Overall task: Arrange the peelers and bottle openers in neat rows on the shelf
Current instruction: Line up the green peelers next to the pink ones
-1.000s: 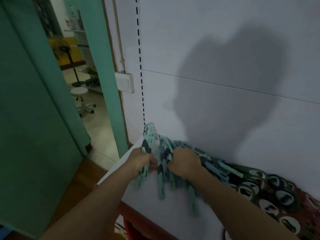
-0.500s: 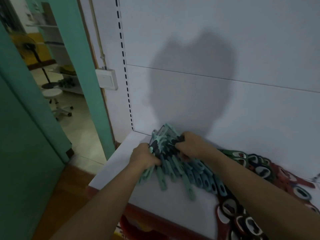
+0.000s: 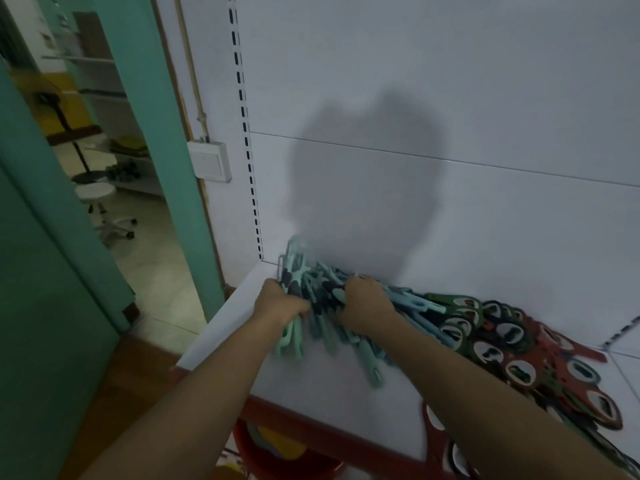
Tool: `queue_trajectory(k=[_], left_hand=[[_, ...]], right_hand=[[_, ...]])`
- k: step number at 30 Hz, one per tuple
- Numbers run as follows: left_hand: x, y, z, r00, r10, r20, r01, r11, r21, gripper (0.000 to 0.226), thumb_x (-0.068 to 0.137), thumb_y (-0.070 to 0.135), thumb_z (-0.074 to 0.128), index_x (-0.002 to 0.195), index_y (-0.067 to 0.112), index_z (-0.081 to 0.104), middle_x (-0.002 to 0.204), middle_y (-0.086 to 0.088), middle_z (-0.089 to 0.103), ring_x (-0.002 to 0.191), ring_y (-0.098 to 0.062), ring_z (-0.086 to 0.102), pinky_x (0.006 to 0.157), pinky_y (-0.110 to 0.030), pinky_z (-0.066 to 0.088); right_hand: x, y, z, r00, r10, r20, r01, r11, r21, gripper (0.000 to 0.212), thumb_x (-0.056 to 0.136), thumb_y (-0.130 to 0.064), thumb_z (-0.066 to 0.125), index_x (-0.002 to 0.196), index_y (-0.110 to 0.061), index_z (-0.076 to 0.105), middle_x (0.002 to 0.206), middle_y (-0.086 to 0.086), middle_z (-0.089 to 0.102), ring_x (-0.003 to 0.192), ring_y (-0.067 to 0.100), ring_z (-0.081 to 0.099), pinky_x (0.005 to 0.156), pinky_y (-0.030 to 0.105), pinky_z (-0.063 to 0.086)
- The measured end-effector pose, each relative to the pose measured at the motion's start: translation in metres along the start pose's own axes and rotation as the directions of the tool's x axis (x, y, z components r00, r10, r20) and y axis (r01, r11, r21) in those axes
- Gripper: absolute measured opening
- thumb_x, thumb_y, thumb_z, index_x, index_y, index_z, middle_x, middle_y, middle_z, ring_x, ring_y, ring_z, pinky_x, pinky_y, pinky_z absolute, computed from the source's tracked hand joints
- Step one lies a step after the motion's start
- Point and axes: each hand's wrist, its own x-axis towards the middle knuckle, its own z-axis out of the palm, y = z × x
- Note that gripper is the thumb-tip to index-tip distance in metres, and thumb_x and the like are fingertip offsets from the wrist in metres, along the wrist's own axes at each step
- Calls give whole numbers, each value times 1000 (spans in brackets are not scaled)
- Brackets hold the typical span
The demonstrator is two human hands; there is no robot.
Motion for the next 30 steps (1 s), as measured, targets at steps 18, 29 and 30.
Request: queue_trajectory(k=[18,29,30], left_hand=[[-7,7,26,980,198,-6,-167,842,513,62,67,40,90,109,11,57,111,-12,61,100,-32,64,81,-38,58],[-16,5,51,985,169,-39,-108,775,623,77,88,26,73,147,16,24,139,-20,45,119,-41,55,88,-46,49],[-17,5,51,984,169,-52,-98,766,635,78,89,28,73,148,17,23,138,-21,44,119,-40,54,89,-45,49]], right_hand=[[-36,22,-16,985,18,171,-25,999,44,26,80,-26,72,68,-13,53,66,4,60,62,21,61,49,24,46],[-36,19,-7,977,114,180,-127,990,62,77,77,-44,75,133,-4,39,125,13,59,113,30,61,83,35,52],[-35,20,-13,968,125,216,-158,977,146,73,78,-44,71,133,-4,42,125,13,60,111,28,61,80,33,50]])
